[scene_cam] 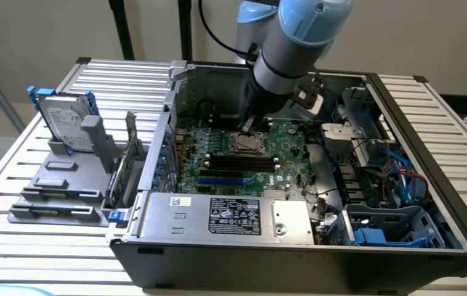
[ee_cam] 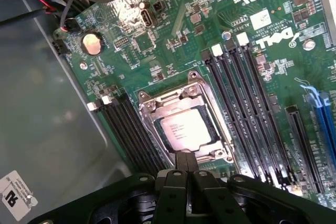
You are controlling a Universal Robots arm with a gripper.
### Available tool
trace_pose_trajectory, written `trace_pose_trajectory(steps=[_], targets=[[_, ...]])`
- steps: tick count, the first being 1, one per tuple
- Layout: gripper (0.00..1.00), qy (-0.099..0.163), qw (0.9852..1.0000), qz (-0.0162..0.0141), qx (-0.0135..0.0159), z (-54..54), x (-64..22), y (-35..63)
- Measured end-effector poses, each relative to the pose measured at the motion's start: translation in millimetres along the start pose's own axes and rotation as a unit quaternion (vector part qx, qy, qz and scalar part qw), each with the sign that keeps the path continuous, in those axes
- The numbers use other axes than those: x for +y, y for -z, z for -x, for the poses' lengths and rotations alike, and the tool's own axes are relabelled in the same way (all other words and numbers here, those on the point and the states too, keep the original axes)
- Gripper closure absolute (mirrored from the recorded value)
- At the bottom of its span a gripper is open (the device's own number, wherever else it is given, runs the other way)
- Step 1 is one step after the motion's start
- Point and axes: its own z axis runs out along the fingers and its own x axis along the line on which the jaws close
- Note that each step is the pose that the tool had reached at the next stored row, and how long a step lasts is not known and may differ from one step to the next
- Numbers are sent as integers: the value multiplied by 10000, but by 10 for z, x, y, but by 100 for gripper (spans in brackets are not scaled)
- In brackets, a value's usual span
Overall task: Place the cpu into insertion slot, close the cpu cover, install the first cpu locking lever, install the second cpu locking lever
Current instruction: 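Install the first cpu locking lever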
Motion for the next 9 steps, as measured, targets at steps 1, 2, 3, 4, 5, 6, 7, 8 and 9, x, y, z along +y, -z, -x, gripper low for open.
trace_pose_trajectory(steps=[1, 2, 3, 4, 5, 6, 7, 8, 9], targets=[[89, 0, 10000, 0, -2, 16, -3, 11], [89, 0, 10000, 1, -3, 33, -8, 22], [89, -1, 10000, 2, -5, 49, -13, 30], [89, -1, 10000, 4, -8, 65, -20, 37], [89, -2, 10000, 6, -12, 81, -28, 43], [89, -2, 10000, 8, -16, 97, -36, 48], [89, -3, 10000, 10, -20, 113, -44, 54], [89, -4, 10000, 12, -25, 131, -53, 60], [89, -4, 10000, 15, -29, 145, -61, 65]])
